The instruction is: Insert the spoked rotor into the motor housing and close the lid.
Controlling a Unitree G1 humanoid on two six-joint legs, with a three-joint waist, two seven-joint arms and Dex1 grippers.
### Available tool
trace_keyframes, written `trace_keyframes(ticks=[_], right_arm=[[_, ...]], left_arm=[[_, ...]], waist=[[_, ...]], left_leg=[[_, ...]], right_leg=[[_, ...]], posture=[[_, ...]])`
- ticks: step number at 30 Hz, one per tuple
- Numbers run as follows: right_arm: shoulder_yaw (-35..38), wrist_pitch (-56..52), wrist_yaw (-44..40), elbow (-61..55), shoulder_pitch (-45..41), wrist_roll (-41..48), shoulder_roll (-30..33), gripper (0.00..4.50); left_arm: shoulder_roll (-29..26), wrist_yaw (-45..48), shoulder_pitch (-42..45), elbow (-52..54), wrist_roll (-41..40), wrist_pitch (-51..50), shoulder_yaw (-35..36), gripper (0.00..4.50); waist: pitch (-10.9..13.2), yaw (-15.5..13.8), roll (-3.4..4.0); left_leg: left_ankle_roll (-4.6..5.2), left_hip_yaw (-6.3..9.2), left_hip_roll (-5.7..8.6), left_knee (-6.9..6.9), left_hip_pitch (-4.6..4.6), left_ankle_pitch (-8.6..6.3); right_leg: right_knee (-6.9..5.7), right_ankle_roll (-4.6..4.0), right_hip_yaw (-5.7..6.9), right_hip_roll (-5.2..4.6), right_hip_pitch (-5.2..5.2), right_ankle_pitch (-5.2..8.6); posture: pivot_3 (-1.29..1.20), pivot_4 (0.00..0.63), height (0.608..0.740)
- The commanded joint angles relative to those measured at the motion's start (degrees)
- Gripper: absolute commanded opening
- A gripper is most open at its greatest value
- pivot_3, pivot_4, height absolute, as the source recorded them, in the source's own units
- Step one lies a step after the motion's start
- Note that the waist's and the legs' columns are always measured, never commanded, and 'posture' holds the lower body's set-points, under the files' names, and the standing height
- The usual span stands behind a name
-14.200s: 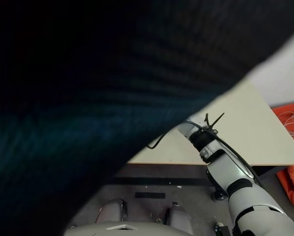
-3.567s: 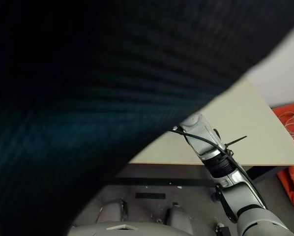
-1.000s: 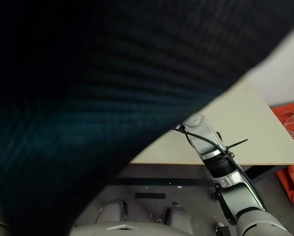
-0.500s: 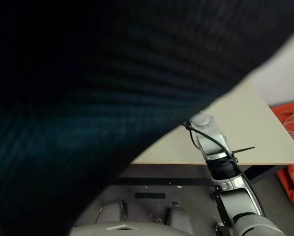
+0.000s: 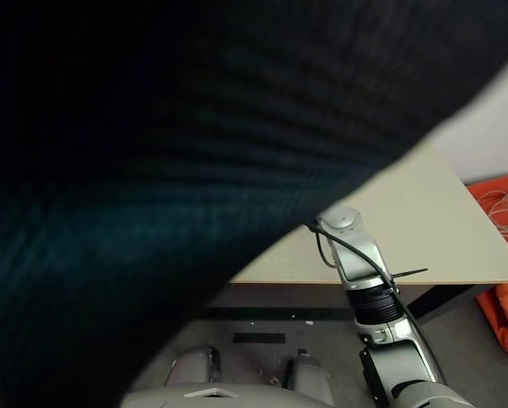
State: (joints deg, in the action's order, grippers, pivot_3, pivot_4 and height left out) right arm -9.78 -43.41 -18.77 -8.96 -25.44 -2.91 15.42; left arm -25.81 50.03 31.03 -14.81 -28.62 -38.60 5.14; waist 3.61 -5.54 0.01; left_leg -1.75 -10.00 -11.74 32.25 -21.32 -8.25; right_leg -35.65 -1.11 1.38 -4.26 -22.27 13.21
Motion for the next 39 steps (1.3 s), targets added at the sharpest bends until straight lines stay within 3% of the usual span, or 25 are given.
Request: trace_keyframes(ticks=[1, 6, 24, 39], right_arm=[[-1.14, 0.06, -0.25, -2.30, -0.54, 0.37, -0.92, 1.91], [-5.04, 1.86, -1.71, -0.95, -1.86, 0.36, -3.00, 0.11], [-12.75, 6.30, -7.41, 5.87, -7.94, -0.52, -5.89, 0.11], [-10.13, 10.99, -6.52, 19.62, -7.72, -0.37, -9.58, 0.11]], left_arm=[[-0.50, 0.30, 1.15, 2.16, -0.97, 0.32, 1.15, 1.46], [-0.26, -0.15, 0.07, 2.97, -1.28, 0.00, 1.06, 1.46], [-1.75, -0.78, -1.15, 3.76, -1.65, -0.78, 2.53, 1.46], [-2.94, -0.63, 0.52, 2.60, -1.55, -0.52, 3.17, 1.46]], waist=[[0.00, -0.01, 0.00], [0.00, -0.01, 0.00], [0.00, 0.05, 0.00], [0.00, 0.07, -0.01]], left_leg=[[0.00, 0.00, 0.00, 0.00, 0.00, 0.00], [0.01, 0.00, 0.00, -0.03, -0.01, 0.00], [0.00, 0.01, -0.01, -0.04, -0.08, 0.00], [0.00, 0.02, 0.00, -0.03, -0.07, 0.00]], right_leg=[[0.00, 0.00, 0.00, 0.00, 0.00, 0.00], [0.02, 0.00, 0.00, 0.00, -0.01, 0.00], [0.01, -0.01, 0.00, 0.00, -0.07, 0.00], [0.02, -0.01, 0.00, 0.00, -0.05, 0.00]], posture=[[0.00, 0.000, 0.740], [0.00, 0.000, 0.740], [0.00, 0.000, 0.740], [0.00, 0.000, 0.740]])
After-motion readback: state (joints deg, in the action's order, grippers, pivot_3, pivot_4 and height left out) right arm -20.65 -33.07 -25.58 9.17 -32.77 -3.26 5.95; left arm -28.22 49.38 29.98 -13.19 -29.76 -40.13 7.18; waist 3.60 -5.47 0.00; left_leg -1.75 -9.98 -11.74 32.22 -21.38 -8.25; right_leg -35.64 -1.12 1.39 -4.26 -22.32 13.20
